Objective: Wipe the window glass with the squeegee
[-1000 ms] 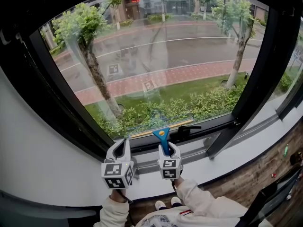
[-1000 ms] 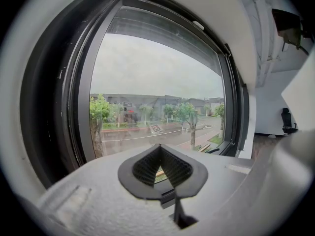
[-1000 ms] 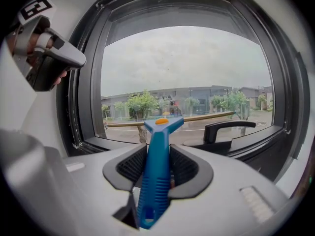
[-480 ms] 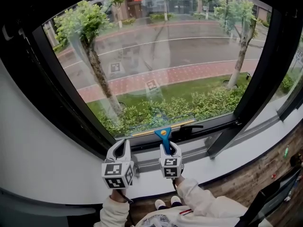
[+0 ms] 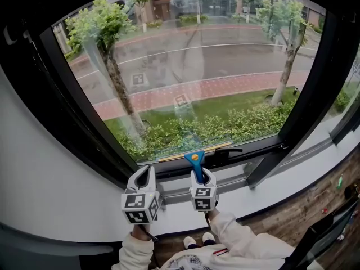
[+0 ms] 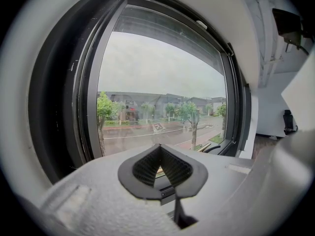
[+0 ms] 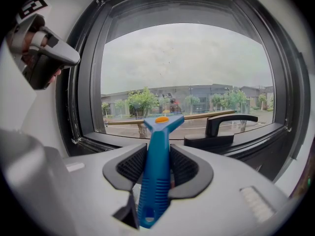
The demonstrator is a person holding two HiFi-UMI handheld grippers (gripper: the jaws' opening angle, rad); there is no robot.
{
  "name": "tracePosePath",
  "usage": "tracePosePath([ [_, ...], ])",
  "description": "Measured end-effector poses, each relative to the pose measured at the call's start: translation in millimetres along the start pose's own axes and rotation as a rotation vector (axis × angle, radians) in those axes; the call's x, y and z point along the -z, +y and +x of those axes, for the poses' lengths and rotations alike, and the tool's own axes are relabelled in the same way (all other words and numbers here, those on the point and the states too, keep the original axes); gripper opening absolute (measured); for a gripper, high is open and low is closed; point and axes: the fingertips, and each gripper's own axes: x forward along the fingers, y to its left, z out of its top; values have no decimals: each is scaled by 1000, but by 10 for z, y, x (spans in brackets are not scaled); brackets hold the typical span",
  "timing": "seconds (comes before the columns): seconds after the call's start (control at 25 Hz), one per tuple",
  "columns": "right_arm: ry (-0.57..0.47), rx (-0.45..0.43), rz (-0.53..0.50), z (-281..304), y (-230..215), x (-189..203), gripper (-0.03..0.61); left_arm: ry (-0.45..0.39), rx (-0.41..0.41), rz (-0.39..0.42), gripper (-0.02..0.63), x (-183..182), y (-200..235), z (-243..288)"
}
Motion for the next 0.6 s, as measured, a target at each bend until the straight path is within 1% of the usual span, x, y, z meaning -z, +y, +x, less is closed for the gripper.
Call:
tracePosePath([
  [0.48,0,5,-8,15,100,8,147,14,3,2,2,64,-17,9],
  [0.6,-2,-4,-14,17,121,9,147,16,1,2,2,73,-1,6],
])
